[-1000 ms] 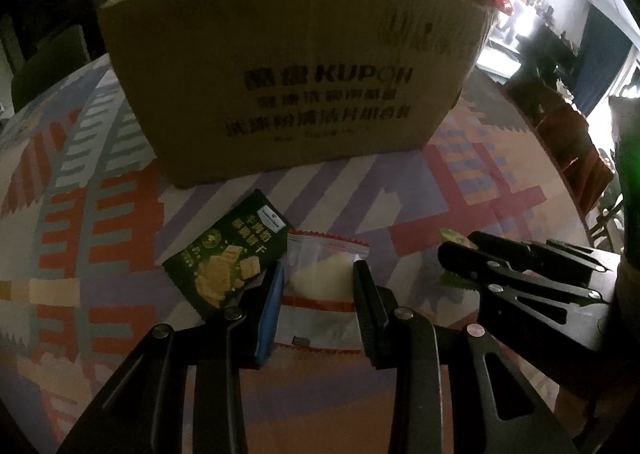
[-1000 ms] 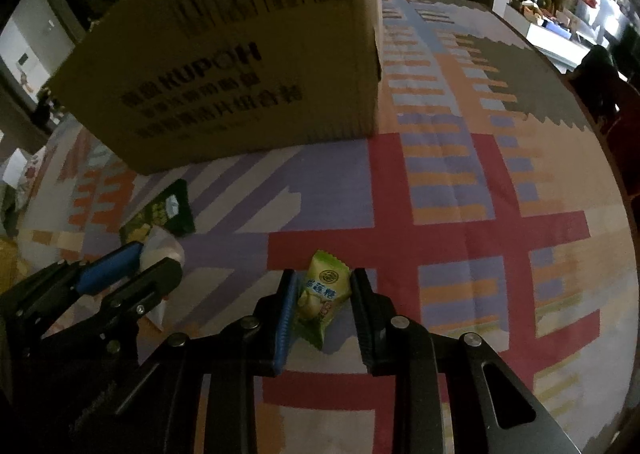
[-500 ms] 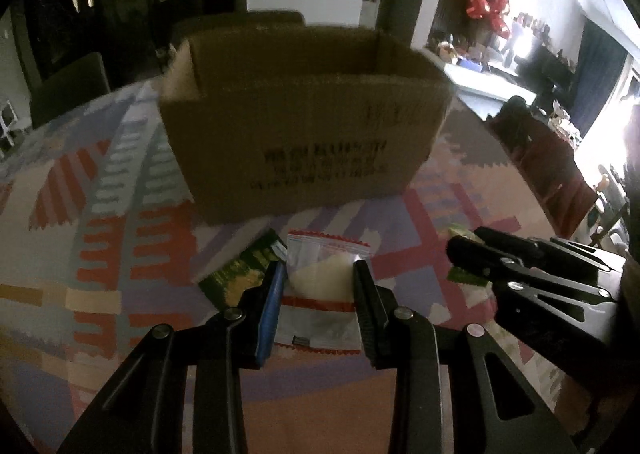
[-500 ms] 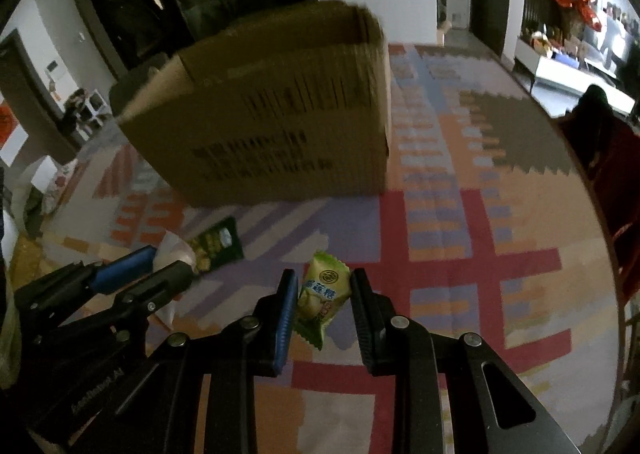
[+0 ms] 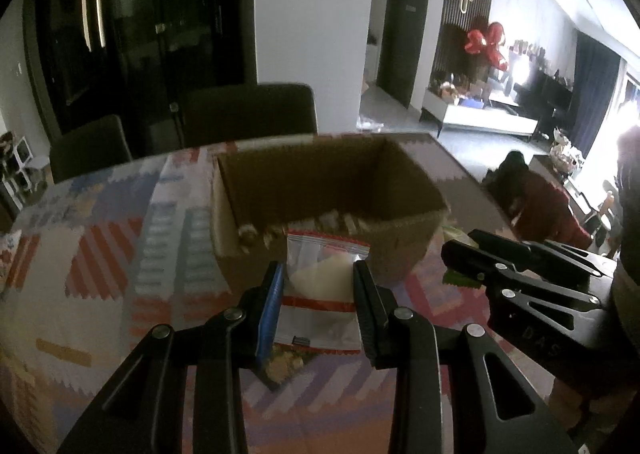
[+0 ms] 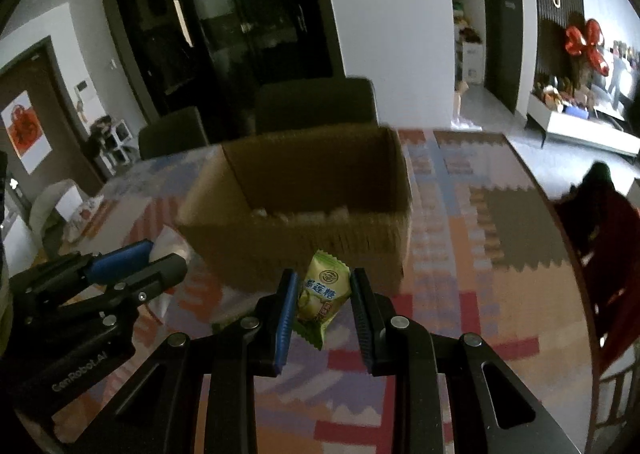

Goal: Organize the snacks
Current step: 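Carry both snacks over the cardboard box and open both tools to drop them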

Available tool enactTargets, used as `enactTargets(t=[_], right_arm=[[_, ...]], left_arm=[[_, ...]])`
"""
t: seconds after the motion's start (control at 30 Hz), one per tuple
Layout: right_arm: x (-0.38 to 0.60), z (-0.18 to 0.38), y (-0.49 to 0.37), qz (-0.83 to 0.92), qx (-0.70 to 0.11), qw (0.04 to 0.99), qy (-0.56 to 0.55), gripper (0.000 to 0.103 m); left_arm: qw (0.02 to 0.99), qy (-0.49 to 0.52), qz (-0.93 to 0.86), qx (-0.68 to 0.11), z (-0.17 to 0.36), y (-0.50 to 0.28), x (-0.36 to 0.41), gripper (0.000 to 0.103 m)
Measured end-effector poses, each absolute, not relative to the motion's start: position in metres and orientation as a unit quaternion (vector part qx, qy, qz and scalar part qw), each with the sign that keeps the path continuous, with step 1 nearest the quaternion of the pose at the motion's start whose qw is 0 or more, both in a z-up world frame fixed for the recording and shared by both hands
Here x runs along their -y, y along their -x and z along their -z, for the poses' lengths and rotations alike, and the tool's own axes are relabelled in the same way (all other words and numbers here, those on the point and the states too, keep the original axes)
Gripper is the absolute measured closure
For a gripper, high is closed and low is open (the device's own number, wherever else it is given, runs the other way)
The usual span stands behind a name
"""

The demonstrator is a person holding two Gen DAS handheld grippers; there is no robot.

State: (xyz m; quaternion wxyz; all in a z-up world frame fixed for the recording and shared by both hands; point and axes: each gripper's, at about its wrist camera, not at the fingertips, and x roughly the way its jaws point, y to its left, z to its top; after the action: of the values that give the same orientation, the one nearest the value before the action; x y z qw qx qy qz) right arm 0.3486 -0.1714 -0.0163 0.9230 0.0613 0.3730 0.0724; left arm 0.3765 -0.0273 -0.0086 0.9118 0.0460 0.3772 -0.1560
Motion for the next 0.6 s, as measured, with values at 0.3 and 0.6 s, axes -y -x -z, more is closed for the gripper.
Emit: enactTargets(t=[0.3, 0.6], right_arm=[[0.161, -0.018, -0.382, -0.090, -0.347, 0.933, -0.039, 0.074], [0.156, -0.016, -0.423, -0.087, -0.366, 0.926, -0.026, 0.074]], left_arm=[[0.912, -0.044, 0.159, -0.376, -0.012, -0.414, 0.028, 0.069], [0.906, -0.047, 0.166, -0.388, -0.010, -0.453, 0.028, 0.069]])
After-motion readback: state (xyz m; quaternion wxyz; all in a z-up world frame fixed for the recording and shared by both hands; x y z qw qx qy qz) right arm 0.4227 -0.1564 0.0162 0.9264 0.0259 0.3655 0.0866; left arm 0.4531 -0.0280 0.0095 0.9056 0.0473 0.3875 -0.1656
